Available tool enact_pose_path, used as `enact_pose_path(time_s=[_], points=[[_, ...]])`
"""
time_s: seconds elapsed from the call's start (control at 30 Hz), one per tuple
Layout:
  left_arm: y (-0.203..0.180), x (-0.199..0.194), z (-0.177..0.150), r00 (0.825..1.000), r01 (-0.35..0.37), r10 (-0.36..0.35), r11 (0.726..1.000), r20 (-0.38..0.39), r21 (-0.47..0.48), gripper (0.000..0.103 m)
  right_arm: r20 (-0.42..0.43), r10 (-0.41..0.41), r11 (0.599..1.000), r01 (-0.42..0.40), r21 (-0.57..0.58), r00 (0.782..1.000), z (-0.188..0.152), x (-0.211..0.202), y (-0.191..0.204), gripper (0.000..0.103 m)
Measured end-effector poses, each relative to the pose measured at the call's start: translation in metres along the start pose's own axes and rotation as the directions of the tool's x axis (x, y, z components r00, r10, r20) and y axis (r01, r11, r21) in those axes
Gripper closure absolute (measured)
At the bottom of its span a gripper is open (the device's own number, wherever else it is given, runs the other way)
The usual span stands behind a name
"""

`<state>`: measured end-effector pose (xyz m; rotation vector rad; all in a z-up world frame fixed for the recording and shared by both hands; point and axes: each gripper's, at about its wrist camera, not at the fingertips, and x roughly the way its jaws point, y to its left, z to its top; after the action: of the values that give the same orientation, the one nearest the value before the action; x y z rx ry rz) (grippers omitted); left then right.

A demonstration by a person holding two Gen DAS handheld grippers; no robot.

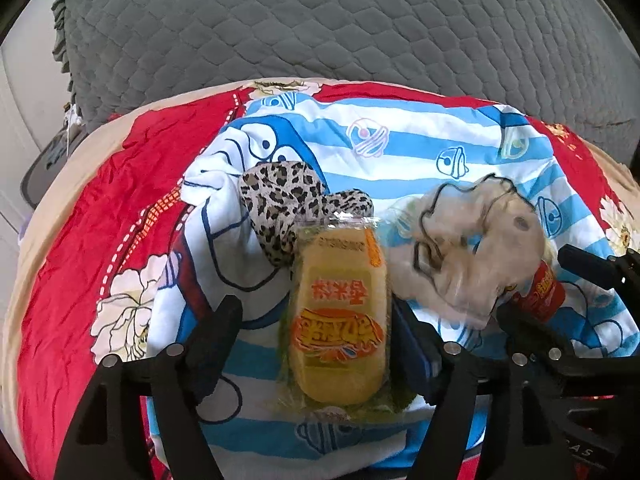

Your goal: Organize objects

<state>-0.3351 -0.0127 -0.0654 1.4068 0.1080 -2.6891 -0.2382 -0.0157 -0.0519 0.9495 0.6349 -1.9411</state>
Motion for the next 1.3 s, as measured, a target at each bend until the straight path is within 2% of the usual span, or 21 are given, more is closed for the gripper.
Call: enact_pose_path(time_s=[0.83, 0.97, 1.3], points=[[0.002, -0.025, -0.022, 0.999, 0.0, -0.001, 1.0, -0.033, -0.009, 0.024, -0.012, 0.027, 0.997, -0.026, 0.066, 1.0, -0.016, -0.028, -0.006, 0.028], [-0.002, -0.035, -0.024, 1.0, -0.001, 0.001, 1.0, -0.024, 0.003, 0.021, 0.003, 0.027, 0.997, -0.028, 0.077, 1.0, -0.017, -0.038, -0.006, 0.023], [-0.002, -0.058, -0.029, 1.0, -0.004, 0.004, 1.0, -0.006, 0.006, 0.018, 0.033, 0.019, 0.996, -0.022, 0.092, 0.999, -0.015, -0.065, -0.005, 0.019]])
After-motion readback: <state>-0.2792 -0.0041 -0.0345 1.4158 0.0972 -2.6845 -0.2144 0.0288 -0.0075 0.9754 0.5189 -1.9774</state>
